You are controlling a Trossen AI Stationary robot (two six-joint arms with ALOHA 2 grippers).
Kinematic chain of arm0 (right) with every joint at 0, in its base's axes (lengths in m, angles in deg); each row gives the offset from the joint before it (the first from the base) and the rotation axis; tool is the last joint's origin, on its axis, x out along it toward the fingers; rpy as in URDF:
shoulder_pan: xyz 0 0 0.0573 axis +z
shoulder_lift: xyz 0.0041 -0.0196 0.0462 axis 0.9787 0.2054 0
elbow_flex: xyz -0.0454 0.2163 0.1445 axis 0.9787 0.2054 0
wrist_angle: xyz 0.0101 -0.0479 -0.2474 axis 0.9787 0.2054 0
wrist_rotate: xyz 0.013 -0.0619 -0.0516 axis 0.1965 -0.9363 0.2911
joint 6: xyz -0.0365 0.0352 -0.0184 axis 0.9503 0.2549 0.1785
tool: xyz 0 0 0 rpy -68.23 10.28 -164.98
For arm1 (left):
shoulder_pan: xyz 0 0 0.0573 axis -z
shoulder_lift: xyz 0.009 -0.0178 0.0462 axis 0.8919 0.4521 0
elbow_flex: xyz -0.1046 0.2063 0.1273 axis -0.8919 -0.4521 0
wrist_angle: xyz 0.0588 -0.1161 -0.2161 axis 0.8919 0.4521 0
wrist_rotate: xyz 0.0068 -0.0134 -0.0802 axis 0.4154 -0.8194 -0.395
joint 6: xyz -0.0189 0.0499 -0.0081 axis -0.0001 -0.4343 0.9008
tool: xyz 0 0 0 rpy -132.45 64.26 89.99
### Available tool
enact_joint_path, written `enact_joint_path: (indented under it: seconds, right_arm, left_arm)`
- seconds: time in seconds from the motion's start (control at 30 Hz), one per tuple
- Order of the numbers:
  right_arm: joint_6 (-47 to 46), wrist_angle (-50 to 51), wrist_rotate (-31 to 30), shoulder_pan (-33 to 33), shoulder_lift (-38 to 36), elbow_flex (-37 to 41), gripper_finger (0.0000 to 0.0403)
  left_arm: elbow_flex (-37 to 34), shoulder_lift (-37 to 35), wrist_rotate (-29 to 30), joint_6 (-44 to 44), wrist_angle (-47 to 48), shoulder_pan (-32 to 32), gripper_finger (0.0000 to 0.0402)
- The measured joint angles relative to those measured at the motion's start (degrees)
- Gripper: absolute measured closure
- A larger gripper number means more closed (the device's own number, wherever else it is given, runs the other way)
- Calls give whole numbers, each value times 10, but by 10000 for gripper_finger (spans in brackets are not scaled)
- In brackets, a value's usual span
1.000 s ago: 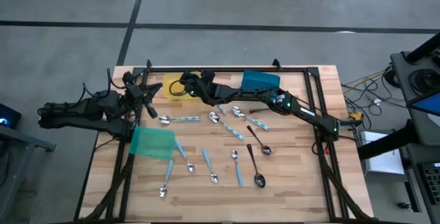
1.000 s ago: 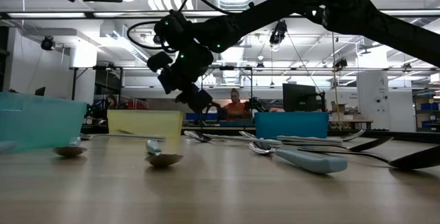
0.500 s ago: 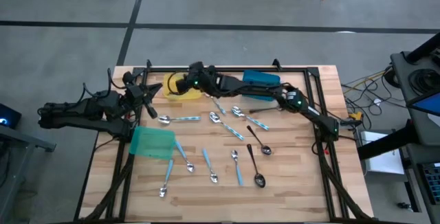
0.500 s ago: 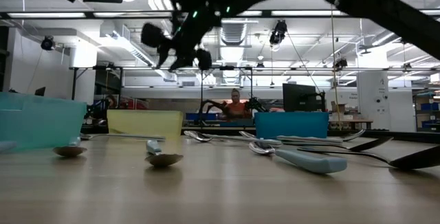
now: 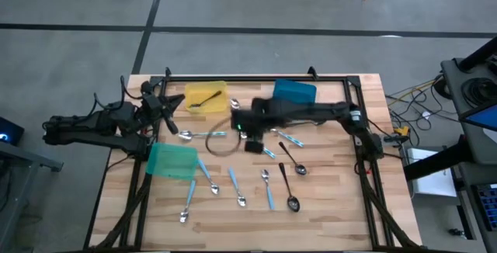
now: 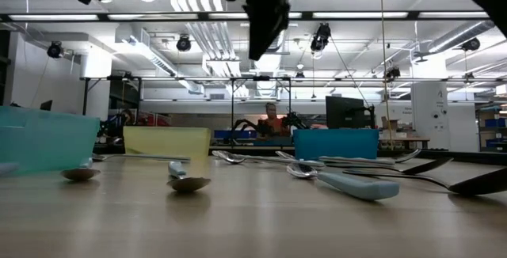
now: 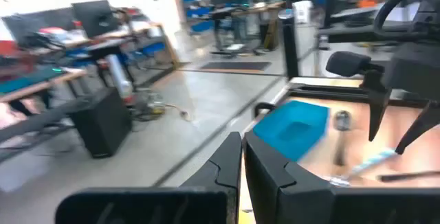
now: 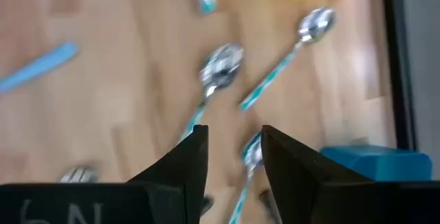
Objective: Sort silverware by color (type)
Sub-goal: Put the blue patterned spoon into the green bin
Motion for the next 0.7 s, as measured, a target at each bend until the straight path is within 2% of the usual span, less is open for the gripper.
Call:
enact_joint_path:
  seconds: [0.17, 0.3, 0.43, 0.57, 0.7]
  right_arm:
    - [22, -48, -1, 62, -70, 99, 278]
    - [27, -166, -1, 96, -152, 223, 277]
    - [27, -294, -6, 108, -241, 346, 278]
    - [30, -408, -6, 108, -318, 456, 278]
    - [65, -493, -18, 104, -381, 541, 278]
  left_arm:
    - [11, 34, -56, 40, -25, 0, 400]
    - [12, 86, -108, 60, -63, 0, 400]
    - [40, 152, -114, 67, -61, 0, 400]
    - [97, 220, -114, 67, -20, -2, 400]
    - [167, 288, -113, 72, 77, -16, 400]
